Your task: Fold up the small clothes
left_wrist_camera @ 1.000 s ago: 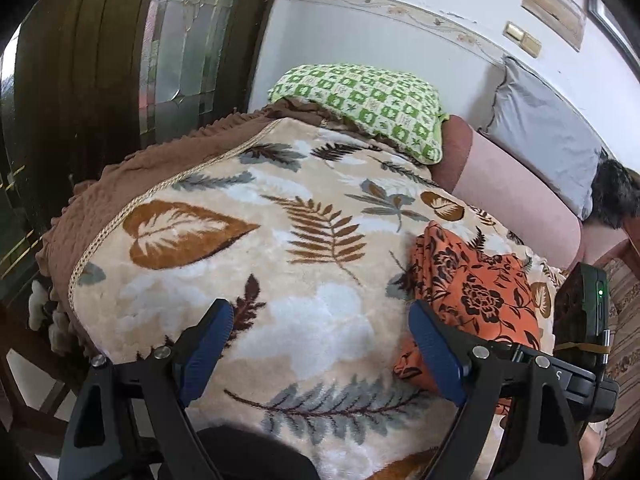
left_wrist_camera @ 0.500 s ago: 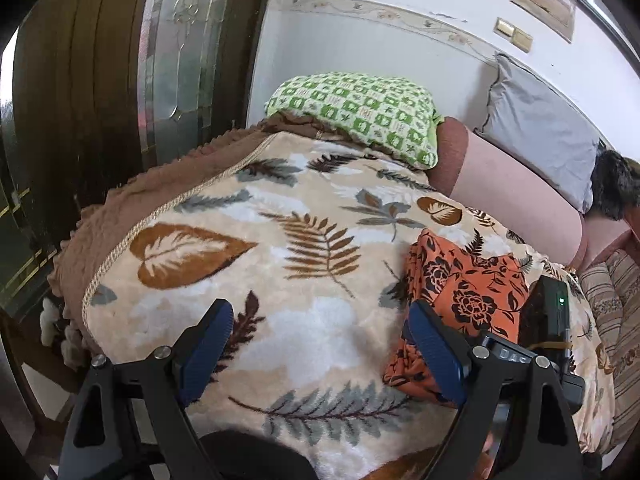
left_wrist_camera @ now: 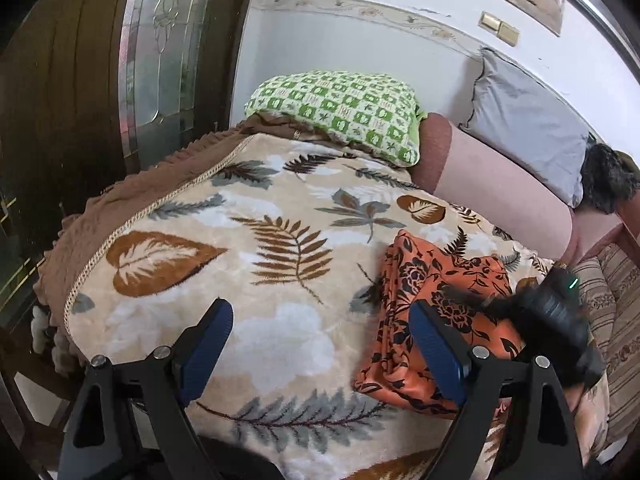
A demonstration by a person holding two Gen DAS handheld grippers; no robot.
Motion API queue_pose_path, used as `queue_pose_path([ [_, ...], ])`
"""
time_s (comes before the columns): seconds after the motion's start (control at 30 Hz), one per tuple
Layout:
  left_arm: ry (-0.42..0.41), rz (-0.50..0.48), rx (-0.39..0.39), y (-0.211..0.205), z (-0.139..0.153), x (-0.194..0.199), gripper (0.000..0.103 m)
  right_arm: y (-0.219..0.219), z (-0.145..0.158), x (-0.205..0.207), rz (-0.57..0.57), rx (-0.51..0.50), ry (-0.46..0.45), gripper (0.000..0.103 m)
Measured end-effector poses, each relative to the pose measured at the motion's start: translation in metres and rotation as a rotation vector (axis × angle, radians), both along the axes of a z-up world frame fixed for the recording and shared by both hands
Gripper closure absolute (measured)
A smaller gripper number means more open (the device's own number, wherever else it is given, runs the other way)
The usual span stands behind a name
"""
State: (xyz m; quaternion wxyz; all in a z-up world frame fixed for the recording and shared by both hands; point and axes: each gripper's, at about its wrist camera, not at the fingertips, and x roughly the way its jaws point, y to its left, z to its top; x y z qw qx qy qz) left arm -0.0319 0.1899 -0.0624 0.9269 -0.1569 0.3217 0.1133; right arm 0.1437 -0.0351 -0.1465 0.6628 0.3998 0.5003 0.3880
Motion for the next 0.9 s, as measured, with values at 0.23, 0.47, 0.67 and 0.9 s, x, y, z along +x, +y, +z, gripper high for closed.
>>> queue_pose_path([
  [0.23,0.093,-0.123,0.045,-0.036,-0.04,0.046,0.013,-0.004,0.017,0.081,0.016,-0.096,0.026,0.025],
  [0.47,0.286,-0.181,0.092,-0.052,-0.102,0.079,0.013,0.042,-0.024,0.142,0.074,-0.125,0.141,0.025],
  [0.67,0.312,-0.186,0.052,-0.049,-0.116,0.074,0.013,0.052,-0.026,0.147,0.082,-0.18,0.147,0.025],
  [0.9,0.198,-0.188,0.039,-0.046,-0.074,0.059,0.013,-0.046,0.033,0.07,0.008,-0.178,-0.049,0.025],
])
